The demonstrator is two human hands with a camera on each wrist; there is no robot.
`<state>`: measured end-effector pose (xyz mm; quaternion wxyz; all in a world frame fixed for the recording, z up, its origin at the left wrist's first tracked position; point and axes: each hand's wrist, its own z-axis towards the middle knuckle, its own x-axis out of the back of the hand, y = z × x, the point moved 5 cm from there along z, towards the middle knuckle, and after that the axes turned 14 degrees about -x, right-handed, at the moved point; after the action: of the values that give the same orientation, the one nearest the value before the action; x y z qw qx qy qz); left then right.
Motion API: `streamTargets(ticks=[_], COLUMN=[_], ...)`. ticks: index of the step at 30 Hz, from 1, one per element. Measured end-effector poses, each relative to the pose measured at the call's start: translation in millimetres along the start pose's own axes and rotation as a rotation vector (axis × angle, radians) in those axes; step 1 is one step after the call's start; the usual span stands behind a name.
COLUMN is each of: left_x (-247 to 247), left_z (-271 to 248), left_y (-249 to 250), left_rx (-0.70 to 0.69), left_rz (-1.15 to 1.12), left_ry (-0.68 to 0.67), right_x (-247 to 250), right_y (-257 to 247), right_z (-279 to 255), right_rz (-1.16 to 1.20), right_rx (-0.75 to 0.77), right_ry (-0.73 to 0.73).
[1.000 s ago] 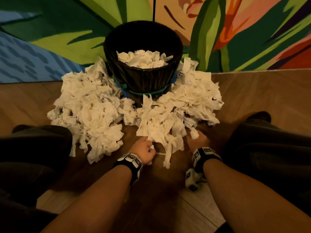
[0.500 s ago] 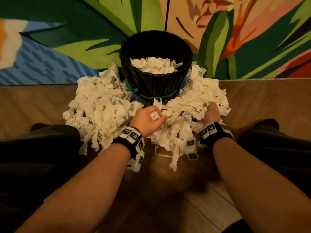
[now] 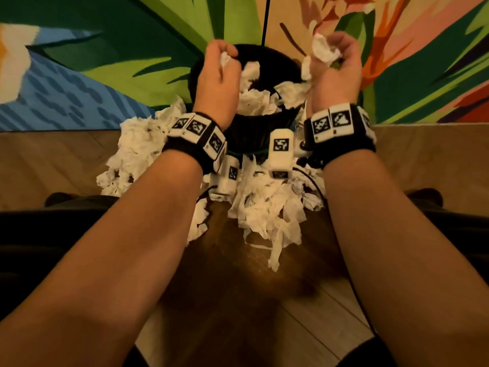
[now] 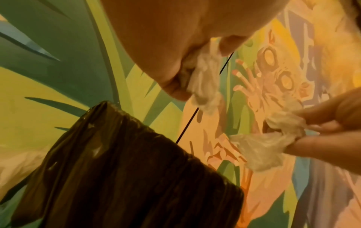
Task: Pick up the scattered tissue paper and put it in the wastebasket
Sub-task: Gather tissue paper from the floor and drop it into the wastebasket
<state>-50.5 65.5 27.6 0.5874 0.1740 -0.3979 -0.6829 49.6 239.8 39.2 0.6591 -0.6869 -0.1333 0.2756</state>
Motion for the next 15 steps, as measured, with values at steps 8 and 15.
streamTargets(ticks=[8,15], left_x=[-16,-13], left_z=[-14,3], left_y=[-51,-65], left_rx=[0.041,-0.037], left_rz=[0.438,0.61], left_ry=[-0.35,-0.358], right_x=[-33,-28], right_y=[41,82], right_z=[2,0], right_rz=[-0.464,-0.983], right_rx=[0.129,0.31], right_ry=[0.038,-0.057])
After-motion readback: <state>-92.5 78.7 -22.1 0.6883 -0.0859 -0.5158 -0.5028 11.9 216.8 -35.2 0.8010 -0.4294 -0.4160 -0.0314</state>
